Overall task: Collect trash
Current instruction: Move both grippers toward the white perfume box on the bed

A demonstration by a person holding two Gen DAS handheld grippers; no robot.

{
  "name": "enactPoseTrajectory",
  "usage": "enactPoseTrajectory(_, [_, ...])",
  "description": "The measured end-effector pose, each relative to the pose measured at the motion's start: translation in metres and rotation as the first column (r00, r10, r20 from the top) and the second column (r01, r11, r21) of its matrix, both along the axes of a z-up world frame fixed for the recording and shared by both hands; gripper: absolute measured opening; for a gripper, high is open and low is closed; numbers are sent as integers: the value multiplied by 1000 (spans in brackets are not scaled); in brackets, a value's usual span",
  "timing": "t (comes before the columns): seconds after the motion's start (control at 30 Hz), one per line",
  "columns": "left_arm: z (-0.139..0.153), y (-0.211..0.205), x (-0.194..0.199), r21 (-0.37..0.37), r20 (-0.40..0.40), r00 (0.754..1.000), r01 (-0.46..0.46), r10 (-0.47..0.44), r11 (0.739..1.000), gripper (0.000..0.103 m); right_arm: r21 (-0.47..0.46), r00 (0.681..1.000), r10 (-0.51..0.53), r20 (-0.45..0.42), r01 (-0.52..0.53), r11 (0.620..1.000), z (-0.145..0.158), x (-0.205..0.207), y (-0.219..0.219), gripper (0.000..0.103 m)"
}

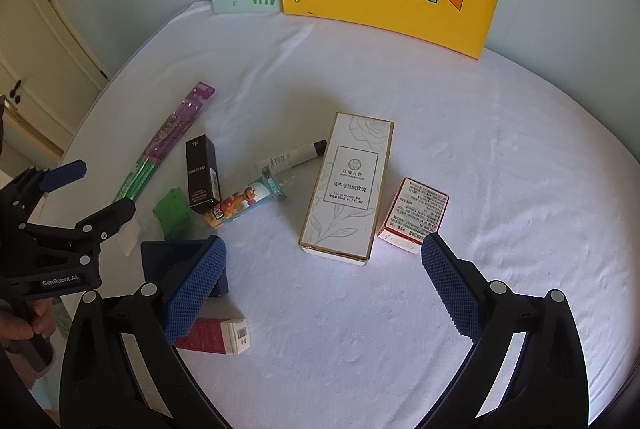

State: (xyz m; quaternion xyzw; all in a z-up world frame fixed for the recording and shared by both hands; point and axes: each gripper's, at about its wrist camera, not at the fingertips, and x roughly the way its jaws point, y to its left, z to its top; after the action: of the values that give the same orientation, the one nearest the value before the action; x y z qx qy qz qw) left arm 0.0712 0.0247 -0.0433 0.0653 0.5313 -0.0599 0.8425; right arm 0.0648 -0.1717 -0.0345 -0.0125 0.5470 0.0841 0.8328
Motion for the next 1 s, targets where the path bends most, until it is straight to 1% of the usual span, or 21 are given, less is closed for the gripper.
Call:
enactPoseTrajectory(0.27, [-6,1,8,-3,-16,1000,7,-7,1000,96,1,1000,-5,-5,5,1000,-3,8,1,97])
enactPoseTrajectory(1.0, [-3,1,4,-3,-10,1000,0,0,1000,96,11,1000,1,14,-1,1000,3,7,3,97])
